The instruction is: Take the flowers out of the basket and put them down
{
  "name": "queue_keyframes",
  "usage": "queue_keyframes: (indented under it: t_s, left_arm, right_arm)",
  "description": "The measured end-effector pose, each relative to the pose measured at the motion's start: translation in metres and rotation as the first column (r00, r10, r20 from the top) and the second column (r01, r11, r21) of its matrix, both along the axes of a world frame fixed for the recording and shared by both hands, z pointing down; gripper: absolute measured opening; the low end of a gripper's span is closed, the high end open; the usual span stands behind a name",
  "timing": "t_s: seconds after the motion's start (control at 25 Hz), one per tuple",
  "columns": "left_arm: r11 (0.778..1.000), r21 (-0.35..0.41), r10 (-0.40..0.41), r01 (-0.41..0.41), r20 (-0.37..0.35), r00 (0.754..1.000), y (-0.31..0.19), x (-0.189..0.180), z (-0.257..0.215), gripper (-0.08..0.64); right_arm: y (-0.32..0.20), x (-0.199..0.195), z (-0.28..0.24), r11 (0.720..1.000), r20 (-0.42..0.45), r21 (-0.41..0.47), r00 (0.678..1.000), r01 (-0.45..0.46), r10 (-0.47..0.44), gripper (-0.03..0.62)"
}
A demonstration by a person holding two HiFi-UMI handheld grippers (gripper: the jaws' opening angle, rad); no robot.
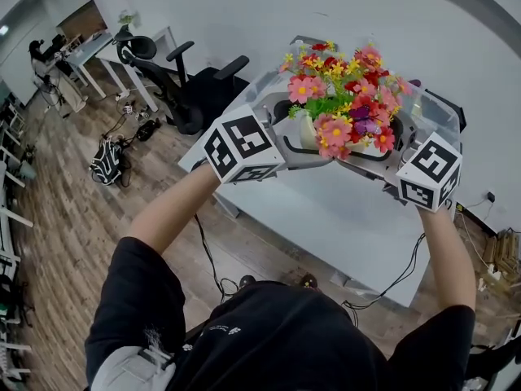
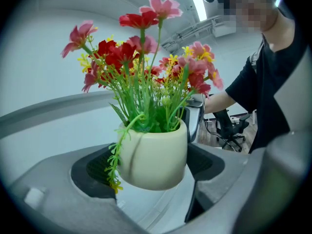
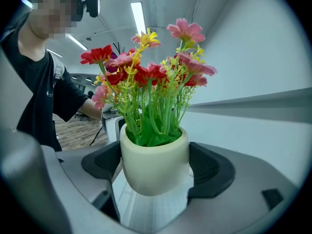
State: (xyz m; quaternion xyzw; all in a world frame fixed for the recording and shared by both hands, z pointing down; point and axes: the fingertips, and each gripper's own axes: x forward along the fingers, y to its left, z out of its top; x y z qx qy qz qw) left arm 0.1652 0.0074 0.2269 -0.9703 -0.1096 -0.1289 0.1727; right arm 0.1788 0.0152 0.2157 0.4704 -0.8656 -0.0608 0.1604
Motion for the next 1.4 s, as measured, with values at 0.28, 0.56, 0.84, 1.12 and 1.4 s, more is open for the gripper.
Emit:
queue_keyframes:
  t_s: [0.28, 0.56, 0.84, 1.12, 1.4]
  left_arm:
    - [1.000, -0.011, -0.026, 0.026, -0.005, 1.000, 0.001, -0.004, -0.002, 0.434]
    - [0.998, -0.013, -0.061, 0.061, -0.004, 0.998, -0.009, -0.013, 0.001, 0.434]
    - [0.994, -0.014, -0.109, 0.109, -0.026, 0.994, -0.048, -0.070, -0.003, 0.434]
    - [0.985, -0.012, -0.173, 0.173, -0.027, 0.985, -0.068, -0.104, 0.000, 0.434]
    - [0.969, -0.023, -0.248, 0.247, -0.039, 0.968, -0.082, -0.138, 0.000, 0.434]
  right_arm:
    - [0.001, -0.004, -0.002, 1.000, 0.007, 0.001, 1.000, 0.028, -0.028, 0.437]
    - [-0.010, -0.012, 0.001, 0.998, 0.012, -0.003, 0.998, 0.065, -0.065, 0.437]
    - [-0.049, -0.070, -0.003, 0.993, -0.001, 0.000, 0.993, 0.117, -0.117, 0.437]
    - [-0.070, -0.104, -0.001, 0.983, -0.010, -0.005, 0.983, 0.184, -0.184, 0.437]
    - [-0.085, -0.137, -0.001, 0.965, -0.011, -0.005, 0.965, 0.263, -0.263, 0.437]
